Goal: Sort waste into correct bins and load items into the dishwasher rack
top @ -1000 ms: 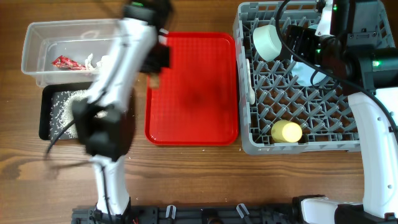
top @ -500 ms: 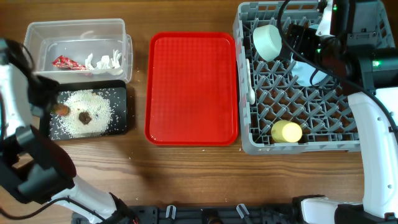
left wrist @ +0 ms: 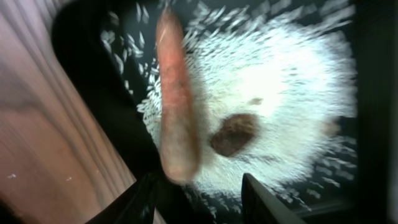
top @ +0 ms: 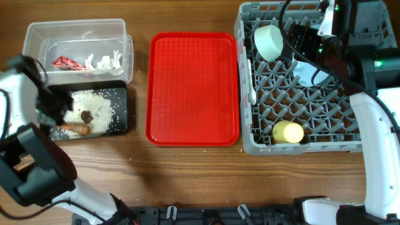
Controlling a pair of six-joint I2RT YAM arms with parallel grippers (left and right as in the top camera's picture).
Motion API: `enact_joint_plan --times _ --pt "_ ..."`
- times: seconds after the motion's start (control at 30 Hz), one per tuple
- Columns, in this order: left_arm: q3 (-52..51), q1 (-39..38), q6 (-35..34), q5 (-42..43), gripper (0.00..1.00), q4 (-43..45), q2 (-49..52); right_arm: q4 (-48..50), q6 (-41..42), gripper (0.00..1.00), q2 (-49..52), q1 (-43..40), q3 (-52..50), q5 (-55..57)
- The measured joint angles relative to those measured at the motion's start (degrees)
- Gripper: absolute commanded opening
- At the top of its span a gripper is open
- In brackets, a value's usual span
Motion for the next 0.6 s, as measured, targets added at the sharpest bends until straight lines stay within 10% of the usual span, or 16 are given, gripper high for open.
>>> enact_joint_plan --times 0.1,0.17,0.33,0.6 --pt "14.49 -1.62 4.46 0.22 0.51 -7.50 -7.15 1.88 -1.16 1.00 -0.02 0.00 0.00 -0.46" --pt "16.70 -4.76 7.02 0.46 1.00 -7.06 -11.61 3.37 -3.52 1.00 -0.90 0.00 0.00 -0.90" --pt "17.22 -24.17 10.16 -0.70 1.00 3.93 -18.67 6.23 -7.06 1.00 -11.04 0.00 1.49 -1.11" --pt "17.22 -29.42 10.43 -2.29 1.00 3.69 -18.56 6.36 -7.13 1.00 -8.61 0.00 1.92 -1.11"
